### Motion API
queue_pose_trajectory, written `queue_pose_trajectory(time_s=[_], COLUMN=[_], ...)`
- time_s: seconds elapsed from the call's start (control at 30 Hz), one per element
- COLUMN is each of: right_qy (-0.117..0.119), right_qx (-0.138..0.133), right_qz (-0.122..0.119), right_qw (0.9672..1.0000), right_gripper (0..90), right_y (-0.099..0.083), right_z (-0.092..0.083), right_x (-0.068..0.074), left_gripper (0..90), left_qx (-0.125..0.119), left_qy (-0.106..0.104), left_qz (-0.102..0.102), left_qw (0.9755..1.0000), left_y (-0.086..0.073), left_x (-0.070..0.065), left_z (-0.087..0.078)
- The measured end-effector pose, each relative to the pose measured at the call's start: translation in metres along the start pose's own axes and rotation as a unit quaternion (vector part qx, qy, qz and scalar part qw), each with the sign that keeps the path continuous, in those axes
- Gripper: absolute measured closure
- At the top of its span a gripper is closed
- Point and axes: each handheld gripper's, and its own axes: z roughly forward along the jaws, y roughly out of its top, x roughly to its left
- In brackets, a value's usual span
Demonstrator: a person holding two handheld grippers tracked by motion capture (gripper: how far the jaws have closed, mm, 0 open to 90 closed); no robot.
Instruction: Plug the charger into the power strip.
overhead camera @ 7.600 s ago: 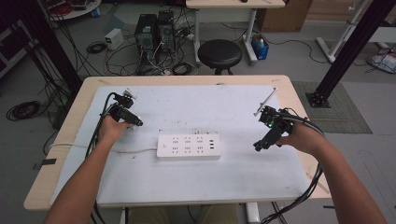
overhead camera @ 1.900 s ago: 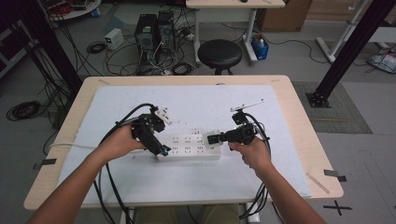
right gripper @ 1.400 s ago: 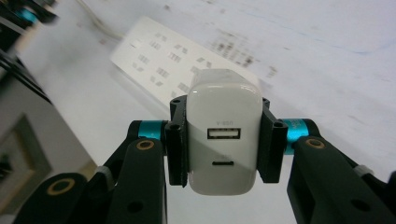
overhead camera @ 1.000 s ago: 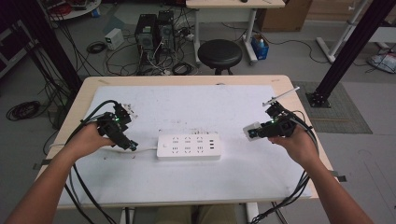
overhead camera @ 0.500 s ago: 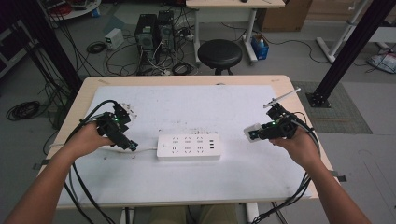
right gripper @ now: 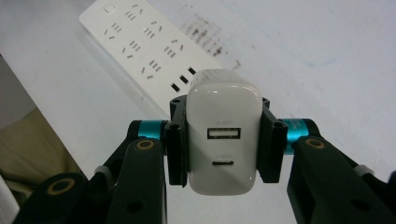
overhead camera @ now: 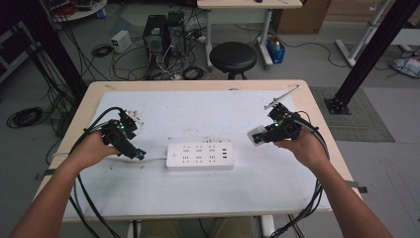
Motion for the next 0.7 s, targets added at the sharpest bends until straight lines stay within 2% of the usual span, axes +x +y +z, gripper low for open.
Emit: queue_pose_trajectory(time_s=[0.13, 0.17, 0.2, 0.27, 0.37, 0.4, 0.5, 0.53, 0.57, 0.6, 0.67, 0.7], right_qy=[-0.004, -0.002, -0.001, -0.003, -0.004, -0.003, 0.002, 0.002, 0.003, 0.001, 0.002, 0.003], right_qx=[0.003, 0.009, 0.017, 0.030, 0.041, 0.043, 0.053, 0.053, 0.065, 0.073, 0.087, 0.092], right_qz=[-0.026, -0.033, -0.040, -0.061, -0.097, -0.111, -0.150, -0.150, -0.175, -0.178, -0.199, -0.210], right_qw=[0.9997, 0.9994, 0.9991, 0.9977, 0.9944, 0.9928, 0.9872, 0.9872, 0.9824, 0.9813, 0.9761, 0.9733], right_gripper=[61.9, 61.9, 61.9, 61.9, 61.8, 61.8, 61.8, 61.8, 61.9, 61.9, 61.9, 61.9], right_y=[0.018, 0.023, 0.027, 0.035, 0.045, 0.048, 0.057, 0.057, 0.063, 0.065, 0.070, 0.072], right_z=[0.008, 0.011, 0.014, 0.022, 0.033, 0.036, 0.047, 0.047, 0.056, 0.058, 0.067, 0.072], right_x=[0.008, 0.010, 0.012, 0.015, 0.021, 0.024, 0.031, 0.031, 0.037, 0.039, 0.044, 0.046], left_gripper=[20.5, 20.6, 20.5, 20.5, 20.5, 20.5, 20.5, 20.5, 20.5, 20.5, 20.6, 20.5], left_qx=[0.003, 0.011, 0.009, 0.016, 0.015, 0.011, 0.015, 0.015, 0.018, 0.019, 0.021, 0.016], left_qy=[0.000, -0.004, -0.004, 0.002, 0.004, 0.004, 0.008, 0.008, 0.011, 0.011, 0.012, 0.012], left_qz=[0.008, 0.026, 0.027, 0.042, 0.045, 0.040, 0.046, 0.046, 0.050, 0.052, 0.060, 0.057], left_qw=[1.0000, 0.9996, 0.9996, 0.9990, 0.9989, 0.9991, 0.9988, 0.9988, 0.9985, 0.9984, 0.9979, 0.9982], left_y=[-0.002, -0.003, -0.003, -0.003, -0.004, -0.004, -0.005, -0.005, -0.005, -0.005, -0.005, -0.006], left_x=[-0.003, -0.003, -0.004, -0.004, -0.005, -0.005, -0.005, -0.005, -0.006, -0.006, -0.007, -0.007], left_z=[0.006, 0.009, 0.011, 0.011, 0.010, 0.011, 0.010, 0.010, 0.011, 0.011, 0.012, 0.013])
